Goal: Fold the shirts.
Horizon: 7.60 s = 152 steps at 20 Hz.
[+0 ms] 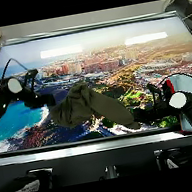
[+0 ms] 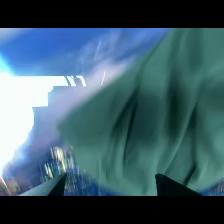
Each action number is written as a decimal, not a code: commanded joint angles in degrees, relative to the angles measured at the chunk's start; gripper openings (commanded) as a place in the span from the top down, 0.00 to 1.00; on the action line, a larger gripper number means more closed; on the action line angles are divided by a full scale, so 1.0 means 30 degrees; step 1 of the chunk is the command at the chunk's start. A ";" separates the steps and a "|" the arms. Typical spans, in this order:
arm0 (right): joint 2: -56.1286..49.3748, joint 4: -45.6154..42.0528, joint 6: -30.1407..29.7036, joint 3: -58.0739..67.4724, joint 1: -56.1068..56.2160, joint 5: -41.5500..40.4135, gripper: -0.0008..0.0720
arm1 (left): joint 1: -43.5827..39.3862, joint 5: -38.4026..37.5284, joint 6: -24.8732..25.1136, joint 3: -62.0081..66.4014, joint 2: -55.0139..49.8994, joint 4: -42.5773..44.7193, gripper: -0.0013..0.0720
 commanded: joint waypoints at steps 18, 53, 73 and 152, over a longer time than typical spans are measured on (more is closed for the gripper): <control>0.0386 -1.0163 -0.0182 1.3296 -0.0007 -0.0350 0.96 | 0.2776 0.9785 0.0663 0.2091 0.8473 -0.4051 0.95; -0.8546 -0.4379 -0.2142 1.0397 -0.0007 0.3854 0.15 | 0.1734 1.0010 0.1100 -0.5843 0.7847 -0.1173 0.95; -0.3592 0.0699 -0.4626 0.9763 -0.0022 -0.2769 0.96 | 0.1734 0.7162 0.2040 0.2062 0.9981 0.1974 0.95; 0.3483 -0.4619 -0.5464 2.3729 -0.5974 -0.4350 0.96 | 0.7919 0.8335 0.2645 1.4630 1.3070 -0.5253 0.95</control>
